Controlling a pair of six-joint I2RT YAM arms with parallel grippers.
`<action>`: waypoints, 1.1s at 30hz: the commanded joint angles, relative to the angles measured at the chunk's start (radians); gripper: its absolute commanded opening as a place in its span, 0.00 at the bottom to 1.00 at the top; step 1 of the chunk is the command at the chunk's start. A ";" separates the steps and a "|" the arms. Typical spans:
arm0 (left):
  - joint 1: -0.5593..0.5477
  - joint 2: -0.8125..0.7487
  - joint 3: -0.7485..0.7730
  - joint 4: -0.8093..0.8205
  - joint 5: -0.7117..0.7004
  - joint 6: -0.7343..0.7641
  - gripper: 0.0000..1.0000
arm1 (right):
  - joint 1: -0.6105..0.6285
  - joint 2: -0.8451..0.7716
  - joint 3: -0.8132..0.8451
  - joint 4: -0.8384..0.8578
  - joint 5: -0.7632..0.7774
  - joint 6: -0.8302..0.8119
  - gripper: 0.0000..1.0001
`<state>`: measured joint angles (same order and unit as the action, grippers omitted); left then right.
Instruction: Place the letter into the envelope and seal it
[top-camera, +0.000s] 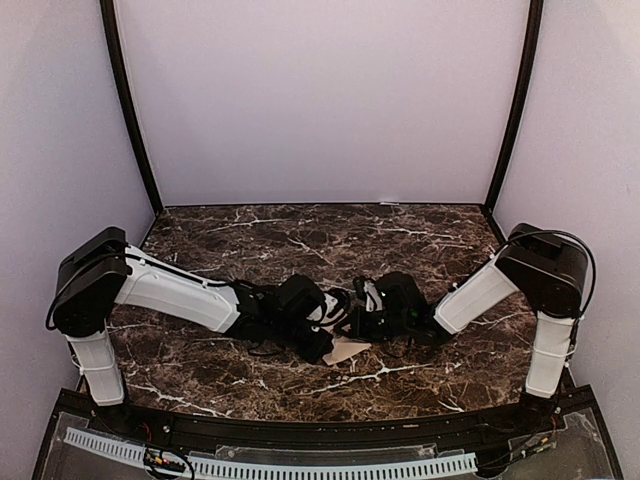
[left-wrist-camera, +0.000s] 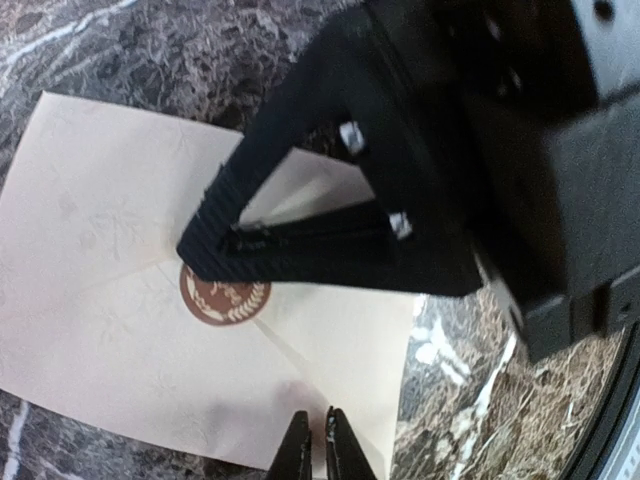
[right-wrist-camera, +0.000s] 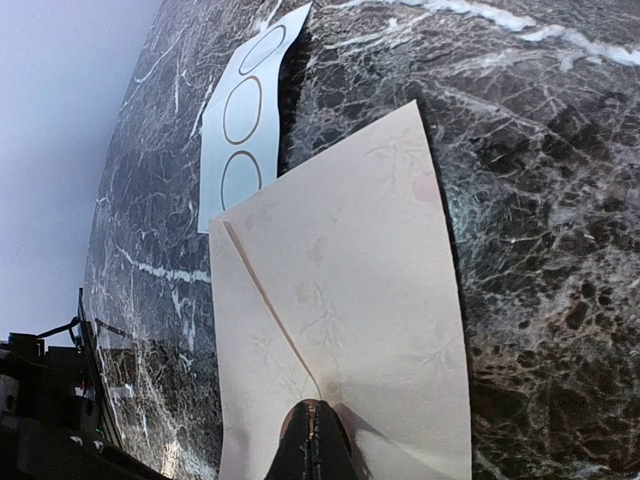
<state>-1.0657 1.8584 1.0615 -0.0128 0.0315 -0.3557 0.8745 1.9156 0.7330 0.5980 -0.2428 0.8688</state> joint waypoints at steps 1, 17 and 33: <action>-0.016 -0.008 -0.045 0.002 0.052 -0.019 0.06 | 0.004 0.028 0.002 -0.045 0.028 -0.001 0.00; -0.034 0.026 -0.090 -0.025 0.016 -0.036 0.03 | 0.006 -0.015 0.013 -0.038 -0.030 -0.018 0.00; -0.035 0.037 -0.098 -0.045 -0.016 -0.045 0.02 | 0.027 -0.046 0.065 -0.072 -0.065 -0.047 0.00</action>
<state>-1.0935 1.8618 0.9939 0.0265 0.0338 -0.3939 0.8951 1.8534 0.7761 0.5201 -0.3000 0.8352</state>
